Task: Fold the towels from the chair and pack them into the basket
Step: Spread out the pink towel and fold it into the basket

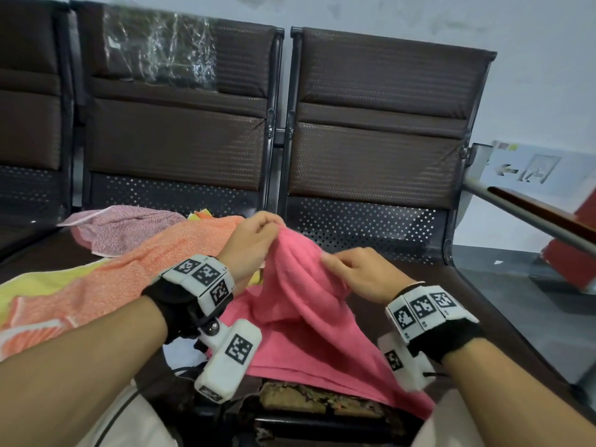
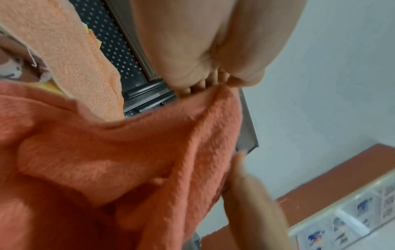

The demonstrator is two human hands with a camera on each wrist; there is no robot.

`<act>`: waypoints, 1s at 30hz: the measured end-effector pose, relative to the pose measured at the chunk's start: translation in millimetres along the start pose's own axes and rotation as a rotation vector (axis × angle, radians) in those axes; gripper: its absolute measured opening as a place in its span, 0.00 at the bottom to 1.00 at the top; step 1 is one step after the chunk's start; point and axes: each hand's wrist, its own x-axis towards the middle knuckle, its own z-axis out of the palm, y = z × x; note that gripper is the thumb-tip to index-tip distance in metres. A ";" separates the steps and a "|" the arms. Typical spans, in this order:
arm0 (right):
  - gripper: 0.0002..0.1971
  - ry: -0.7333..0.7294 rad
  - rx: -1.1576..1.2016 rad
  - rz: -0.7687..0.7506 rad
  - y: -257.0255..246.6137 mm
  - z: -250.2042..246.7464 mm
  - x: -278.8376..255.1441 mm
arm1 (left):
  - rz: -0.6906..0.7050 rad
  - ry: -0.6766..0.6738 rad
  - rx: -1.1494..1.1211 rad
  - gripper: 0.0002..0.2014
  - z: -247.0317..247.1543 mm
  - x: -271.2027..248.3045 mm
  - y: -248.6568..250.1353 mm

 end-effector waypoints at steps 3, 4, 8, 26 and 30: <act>0.21 -0.026 -0.197 -0.049 3.5 -3.3 -2.4 | -0.074 0.075 -0.082 0.12 -8.3 5.8 1.4; 0.18 -0.007 -0.225 -0.071 3.0 -4.5 -3.1 | -0.108 0.075 -0.111 0.10 -9.0 6.1 1.3; 0.14 0.120 -0.059 -0.100 -6.8 -3.9 -7.7 | -0.115 0.161 -0.046 0.06 -7.2 9.4 0.3; 0.06 0.227 -0.126 0.097 -19.5 -30.8 -54.8 | 0.313 -0.451 0.823 0.22 -6.2 -37.6 23.1; 0.05 0.374 -0.115 0.146 -23.6 -40.7 -63.5 | 0.287 -0.412 0.708 0.14 0.1 -45.6 26.3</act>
